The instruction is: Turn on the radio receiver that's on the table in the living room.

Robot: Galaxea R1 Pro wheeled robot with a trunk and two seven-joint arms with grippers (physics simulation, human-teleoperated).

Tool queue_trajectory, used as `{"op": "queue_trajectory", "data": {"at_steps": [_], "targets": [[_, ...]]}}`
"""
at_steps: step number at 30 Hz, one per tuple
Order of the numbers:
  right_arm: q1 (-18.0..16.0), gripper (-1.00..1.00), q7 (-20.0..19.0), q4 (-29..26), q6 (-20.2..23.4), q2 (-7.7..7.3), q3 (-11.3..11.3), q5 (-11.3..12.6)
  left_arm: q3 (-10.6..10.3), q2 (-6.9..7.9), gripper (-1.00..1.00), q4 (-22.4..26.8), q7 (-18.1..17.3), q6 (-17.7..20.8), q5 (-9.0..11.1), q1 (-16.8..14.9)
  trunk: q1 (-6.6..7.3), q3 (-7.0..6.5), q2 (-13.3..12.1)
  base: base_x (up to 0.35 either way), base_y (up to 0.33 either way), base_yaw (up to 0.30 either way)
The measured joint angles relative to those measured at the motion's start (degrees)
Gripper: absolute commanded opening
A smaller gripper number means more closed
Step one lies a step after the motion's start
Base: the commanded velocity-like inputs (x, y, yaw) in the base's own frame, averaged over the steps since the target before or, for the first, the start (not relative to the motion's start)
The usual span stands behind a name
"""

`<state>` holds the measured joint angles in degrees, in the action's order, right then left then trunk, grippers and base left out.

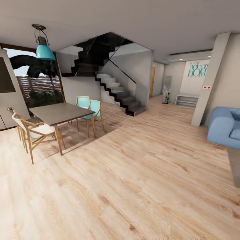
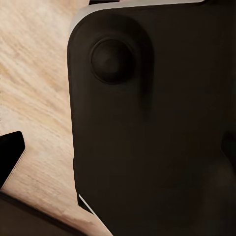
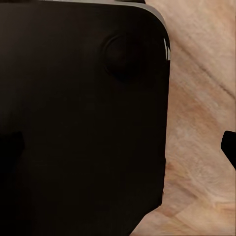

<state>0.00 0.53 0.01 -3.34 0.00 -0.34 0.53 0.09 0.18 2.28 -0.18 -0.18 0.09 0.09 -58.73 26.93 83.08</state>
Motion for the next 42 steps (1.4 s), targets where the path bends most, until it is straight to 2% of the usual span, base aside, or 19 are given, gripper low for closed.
{"op": "queue_trajectory", "data": {"at_steps": [42], "targets": [[0.00,1.00,0.00,0.01,0.00,-0.04,0.07,0.00,0.00,0.00,1.00,0.00,0.00,0.00,0.00,0.00,0.00,0.00,0.00,0.000,0.000,-0.289]]}}
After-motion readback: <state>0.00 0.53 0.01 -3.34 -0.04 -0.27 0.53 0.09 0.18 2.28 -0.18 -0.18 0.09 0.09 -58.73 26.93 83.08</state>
